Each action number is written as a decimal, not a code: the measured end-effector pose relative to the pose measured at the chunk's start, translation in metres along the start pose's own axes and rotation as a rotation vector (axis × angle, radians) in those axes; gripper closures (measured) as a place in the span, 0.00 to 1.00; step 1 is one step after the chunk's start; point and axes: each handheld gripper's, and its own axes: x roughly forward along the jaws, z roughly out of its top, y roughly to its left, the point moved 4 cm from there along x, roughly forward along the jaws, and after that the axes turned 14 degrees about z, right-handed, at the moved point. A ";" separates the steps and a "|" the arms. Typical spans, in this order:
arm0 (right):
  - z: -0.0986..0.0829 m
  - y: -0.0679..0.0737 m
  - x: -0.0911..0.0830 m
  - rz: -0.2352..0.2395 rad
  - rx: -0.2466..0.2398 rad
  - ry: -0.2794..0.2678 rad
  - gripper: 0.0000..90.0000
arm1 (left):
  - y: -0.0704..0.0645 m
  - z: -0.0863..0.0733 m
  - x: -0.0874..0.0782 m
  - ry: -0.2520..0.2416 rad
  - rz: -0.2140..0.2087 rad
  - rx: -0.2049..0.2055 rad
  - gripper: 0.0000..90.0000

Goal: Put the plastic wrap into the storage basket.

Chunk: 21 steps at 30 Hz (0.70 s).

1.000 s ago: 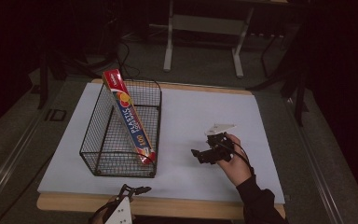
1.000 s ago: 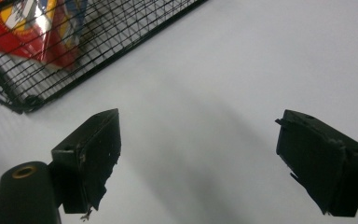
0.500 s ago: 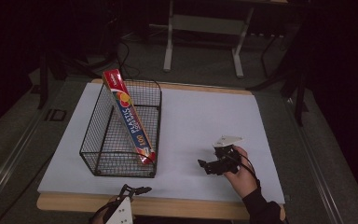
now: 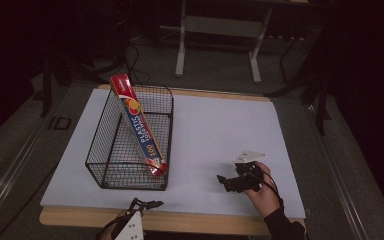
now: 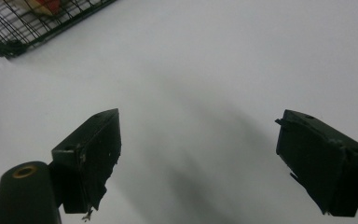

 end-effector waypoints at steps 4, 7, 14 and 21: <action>-0.006 -0.002 0.002 -0.008 0.005 -0.002 0.15 | -0.001 0.000 0.000 -0.001 -0.007 0.000 0.00; -0.008 -0.004 0.003 -0.018 0.010 -0.012 0.15 | -0.002 0.001 -0.001 0.000 -0.011 0.003 0.00; -0.012 -0.008 0.006 -0.038 0.004 -0.011 0.15 | -0.003 0.001 -0.001 0.003 -0.022 0.008 0.00; -0.014 -0.015 0.003 -0.043 0.023 -0.024 0.15 | -0.003 0.001 -0.001 0.007 -0.022 0.010 0.00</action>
